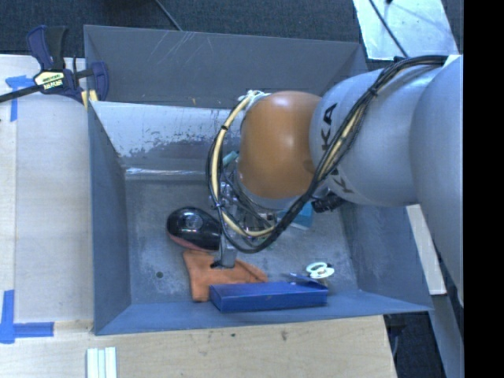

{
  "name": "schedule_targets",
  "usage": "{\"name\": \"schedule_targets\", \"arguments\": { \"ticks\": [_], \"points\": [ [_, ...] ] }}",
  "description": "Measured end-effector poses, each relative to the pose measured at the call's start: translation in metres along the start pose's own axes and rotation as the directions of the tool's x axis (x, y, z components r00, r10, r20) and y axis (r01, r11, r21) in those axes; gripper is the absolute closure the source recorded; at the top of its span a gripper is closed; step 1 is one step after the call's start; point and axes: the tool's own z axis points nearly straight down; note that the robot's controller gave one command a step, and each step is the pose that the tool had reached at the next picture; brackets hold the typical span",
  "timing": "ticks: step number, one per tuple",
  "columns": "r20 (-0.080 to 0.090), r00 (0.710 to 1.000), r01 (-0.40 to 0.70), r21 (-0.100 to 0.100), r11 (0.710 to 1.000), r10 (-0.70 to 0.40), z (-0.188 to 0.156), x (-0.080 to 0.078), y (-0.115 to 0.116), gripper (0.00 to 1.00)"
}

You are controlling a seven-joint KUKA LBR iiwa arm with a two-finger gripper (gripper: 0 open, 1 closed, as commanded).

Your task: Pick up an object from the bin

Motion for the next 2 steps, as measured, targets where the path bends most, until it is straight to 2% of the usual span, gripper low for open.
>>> {"name": "schedule_targets", "arguments": {
  "ticks": [1,2],
  "points": [
    [0.001,0.979,0.205,0.001,0.979,-0.205,0.0448,0.0060,-0.0141,1.00],
    [0.001,0.979,0.205,0.001,0.979,-0.205,0.0448,0.0061,-0.0142,1.00]
  ]
}}
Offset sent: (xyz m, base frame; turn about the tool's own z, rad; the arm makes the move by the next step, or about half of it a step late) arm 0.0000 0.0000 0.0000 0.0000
